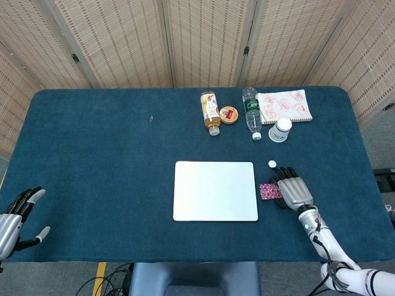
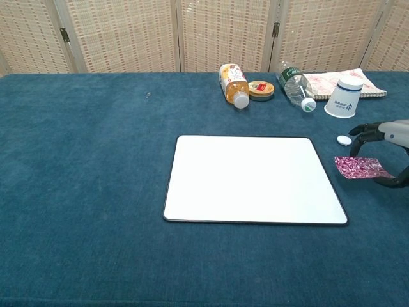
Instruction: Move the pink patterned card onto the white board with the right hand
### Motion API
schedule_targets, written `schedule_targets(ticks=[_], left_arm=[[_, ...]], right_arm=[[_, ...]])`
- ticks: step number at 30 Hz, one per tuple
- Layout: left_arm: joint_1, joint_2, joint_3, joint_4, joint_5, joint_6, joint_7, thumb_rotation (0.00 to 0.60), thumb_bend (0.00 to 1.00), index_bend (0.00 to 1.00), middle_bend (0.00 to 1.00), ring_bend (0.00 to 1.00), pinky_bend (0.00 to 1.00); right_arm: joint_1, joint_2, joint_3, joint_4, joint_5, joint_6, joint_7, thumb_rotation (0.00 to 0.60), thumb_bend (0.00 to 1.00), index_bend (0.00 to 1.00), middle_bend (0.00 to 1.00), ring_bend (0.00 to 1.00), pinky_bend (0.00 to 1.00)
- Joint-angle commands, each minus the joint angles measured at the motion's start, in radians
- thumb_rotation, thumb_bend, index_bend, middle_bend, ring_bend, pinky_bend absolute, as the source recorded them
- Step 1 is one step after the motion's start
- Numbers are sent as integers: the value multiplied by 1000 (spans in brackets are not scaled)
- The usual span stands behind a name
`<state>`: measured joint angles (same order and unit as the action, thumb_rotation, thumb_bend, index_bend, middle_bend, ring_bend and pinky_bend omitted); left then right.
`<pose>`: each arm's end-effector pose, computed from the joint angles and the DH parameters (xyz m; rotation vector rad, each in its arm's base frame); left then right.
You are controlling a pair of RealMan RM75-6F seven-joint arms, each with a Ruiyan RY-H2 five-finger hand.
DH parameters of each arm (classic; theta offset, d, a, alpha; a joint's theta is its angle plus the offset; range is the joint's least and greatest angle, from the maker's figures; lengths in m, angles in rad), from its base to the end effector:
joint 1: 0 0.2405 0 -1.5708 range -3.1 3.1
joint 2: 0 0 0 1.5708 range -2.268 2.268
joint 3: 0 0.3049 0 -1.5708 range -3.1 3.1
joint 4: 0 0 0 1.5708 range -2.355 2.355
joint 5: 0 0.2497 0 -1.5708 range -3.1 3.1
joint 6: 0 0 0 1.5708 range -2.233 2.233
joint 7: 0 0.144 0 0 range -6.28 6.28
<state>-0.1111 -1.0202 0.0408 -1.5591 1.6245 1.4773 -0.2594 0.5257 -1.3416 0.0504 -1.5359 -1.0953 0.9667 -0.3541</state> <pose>-0.3794 0.1755 0.1685 -1.5112 -1.0113 -0.9848 -0.3147 -0.3234 0.0095 1.7738 -1.0210 0.5879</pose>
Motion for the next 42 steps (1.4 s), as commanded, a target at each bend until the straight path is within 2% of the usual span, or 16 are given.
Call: schedule_targets(ticks=[1, 8, 16, 22, 29, 31, 39, 42], left_arm=[[0, 1, 1, -2, 2, 1, -1, 600, 340, 104, 84, 75, 231], [0, 7, 1, 2, 5, 5, -31, 600, 340, 105, 84, 75, 231], [4, 21, 2, 21, 10, 20, -97, 600, 340, 104, 84, 75, 231], [5, 26, 2, 37, 14, 27, -136, 600, 340, 106, 84, 75, 231], [6, 27, 3, 42, 18, 32, -149, 600, 340, 108, 84, 75, 231], [7, 27, 3, 42, 19, 34, -148, 600, 340, 108, 84, 75, 231], [8, 24, 1, 44, 13, 34, -137, 600, 340, 108, 84, 75, 231], [6, 21, 1, 42, 9, 26, -124, 600, 339, 108, 84, 75, 231]], right_arm=[[-8, 34, 15, -54, -18, 37, -2, 600, 300, 376, 69, 0, 0], [37, 7, 51, -82, 19, 16, -52, 600, 294, 376, 69, 0, 0], [126, -110, 86, -12, 103, -42, -133, 600, 288, 376, 69, 0, 0], [160, -154, 96, 16, 139, -56, -156, 600, 248, 366, 67, 0, 0], [185, -149, 87, 3, 167, -77, -171, 600, 187, 137, 38, 0, 0], [189, -143, 84, -2, 172, -80, -173, 600, 182, 106, 32, 0, 0], [155, -79, 68, -61, 142, -19, -136, 600, 173, 92, 23, 0, 0], [124, -30, 63, -79, 115, 18, -101, 600, 173, 141, 24, 0, 0]])
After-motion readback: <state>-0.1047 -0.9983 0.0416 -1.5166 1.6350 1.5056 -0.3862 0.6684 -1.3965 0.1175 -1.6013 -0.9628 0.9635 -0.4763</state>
